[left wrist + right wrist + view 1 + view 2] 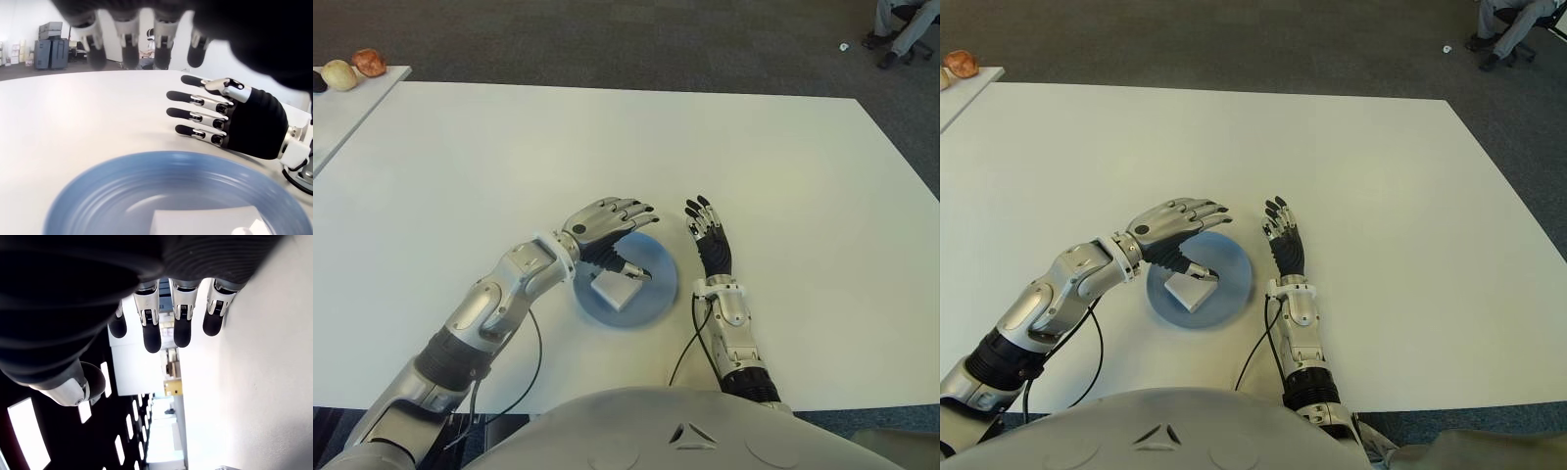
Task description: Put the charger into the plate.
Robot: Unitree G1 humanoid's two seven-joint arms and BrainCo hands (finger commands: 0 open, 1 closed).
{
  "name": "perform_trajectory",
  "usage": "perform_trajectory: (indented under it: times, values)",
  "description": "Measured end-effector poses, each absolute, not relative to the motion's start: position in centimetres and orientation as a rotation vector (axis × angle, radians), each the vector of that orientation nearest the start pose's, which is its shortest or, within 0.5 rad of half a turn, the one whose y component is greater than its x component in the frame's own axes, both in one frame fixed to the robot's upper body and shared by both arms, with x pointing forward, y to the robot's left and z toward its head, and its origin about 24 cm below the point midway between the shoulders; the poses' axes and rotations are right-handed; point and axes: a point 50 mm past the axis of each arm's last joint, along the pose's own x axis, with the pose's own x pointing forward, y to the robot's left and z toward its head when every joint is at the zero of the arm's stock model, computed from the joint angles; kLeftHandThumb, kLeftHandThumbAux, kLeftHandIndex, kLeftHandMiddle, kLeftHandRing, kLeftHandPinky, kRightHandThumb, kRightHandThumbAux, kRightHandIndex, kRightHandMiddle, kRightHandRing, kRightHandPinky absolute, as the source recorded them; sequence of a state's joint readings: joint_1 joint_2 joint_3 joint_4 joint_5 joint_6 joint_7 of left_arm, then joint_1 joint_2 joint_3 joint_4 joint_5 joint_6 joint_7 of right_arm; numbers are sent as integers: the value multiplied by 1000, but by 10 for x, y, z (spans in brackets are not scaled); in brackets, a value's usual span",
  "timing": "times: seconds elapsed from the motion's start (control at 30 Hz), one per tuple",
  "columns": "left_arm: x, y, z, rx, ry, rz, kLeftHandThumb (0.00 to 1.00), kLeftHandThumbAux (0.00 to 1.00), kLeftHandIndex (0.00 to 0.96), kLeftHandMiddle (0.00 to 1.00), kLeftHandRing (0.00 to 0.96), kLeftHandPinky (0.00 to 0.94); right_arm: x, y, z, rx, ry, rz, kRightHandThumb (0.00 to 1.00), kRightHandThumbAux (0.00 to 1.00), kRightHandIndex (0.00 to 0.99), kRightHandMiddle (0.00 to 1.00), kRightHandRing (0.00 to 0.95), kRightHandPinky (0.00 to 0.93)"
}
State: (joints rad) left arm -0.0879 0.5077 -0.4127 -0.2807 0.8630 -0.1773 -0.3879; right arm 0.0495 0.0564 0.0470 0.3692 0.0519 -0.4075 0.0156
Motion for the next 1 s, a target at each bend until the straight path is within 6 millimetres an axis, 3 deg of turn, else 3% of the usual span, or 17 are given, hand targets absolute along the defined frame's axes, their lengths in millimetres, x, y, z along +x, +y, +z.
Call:
perform_trajectory:
  times: [0.57, 0.77, 0.9, 1.0]
  values:
    - [226, 103, 93, 1385, -401, -783, 54, 263, 0, 0, 0, 0, 229, -129, -15, 112, 10, 19, 0, 495, 67, 155, 93, 3]
    - [228, 105, 98, 1357, -434, -740, 57, 316, 0, 0, 0, 0, 229, -128, -15, 97, 9, 18, 0, 508, 80, 153, 94, 52]
    - [230, 106, 106, 1280, -469, -649, 95, 373, 14, 24, 20, 65, 228, -128, -14, 92, 7, 15, 0, 528, 76, 155, 109, 92]
    - [232, 111, 114, 1197, -496, -563, 141, 419, 46, 65, 59, 114, 227, -127, -14, 91, 5, 16, 0, 528, 65, 150, 102, 30]
